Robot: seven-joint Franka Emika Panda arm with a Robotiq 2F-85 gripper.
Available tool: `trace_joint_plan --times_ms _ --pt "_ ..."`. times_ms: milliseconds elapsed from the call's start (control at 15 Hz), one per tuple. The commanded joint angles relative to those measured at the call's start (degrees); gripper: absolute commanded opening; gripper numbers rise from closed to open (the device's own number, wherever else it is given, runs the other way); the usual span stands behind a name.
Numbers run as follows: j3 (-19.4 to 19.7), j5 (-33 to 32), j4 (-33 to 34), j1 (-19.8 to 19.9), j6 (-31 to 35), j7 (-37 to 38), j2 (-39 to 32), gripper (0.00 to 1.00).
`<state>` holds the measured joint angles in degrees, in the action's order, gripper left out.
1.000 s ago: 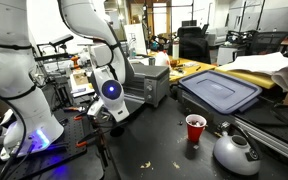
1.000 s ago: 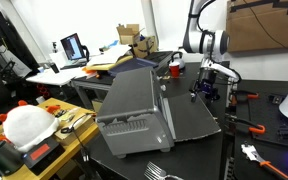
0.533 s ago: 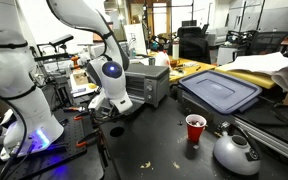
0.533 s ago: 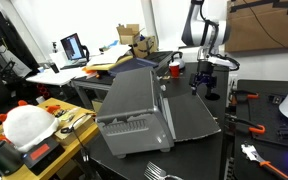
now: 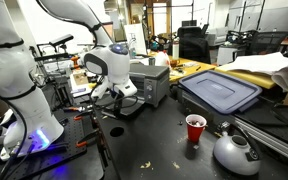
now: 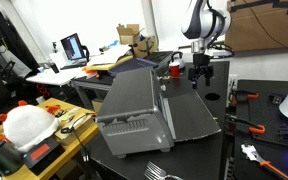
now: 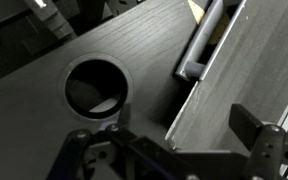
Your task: Open the oven door
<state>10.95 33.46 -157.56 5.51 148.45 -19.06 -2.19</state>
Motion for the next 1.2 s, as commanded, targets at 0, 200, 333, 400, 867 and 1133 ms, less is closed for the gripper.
trace_joint_plan --times_ms 0,200,333,400,867,1133 --pt "-0.69 -12.49 -1.67 1.30 -1.76 8.77 6.87 1.00" --pt "-0.89 -20.24 -0.58 1.59 -4.90 12.41 10.82 1.00" --pt "-1.12 -24.37 0.41 1.80 -7.68 13.65 13.30 1.00" --pt "-1.21 -25.71 0.97 1.82 -9.23 13.67 14.45 1.00" --pt "-2.12 -29.23 6.00 0.96 -20.30 12.31 19.94 1.00" --pt "-3.09 -30.39 8.79 0.59 -24.64 11.97 20.91 1.00"
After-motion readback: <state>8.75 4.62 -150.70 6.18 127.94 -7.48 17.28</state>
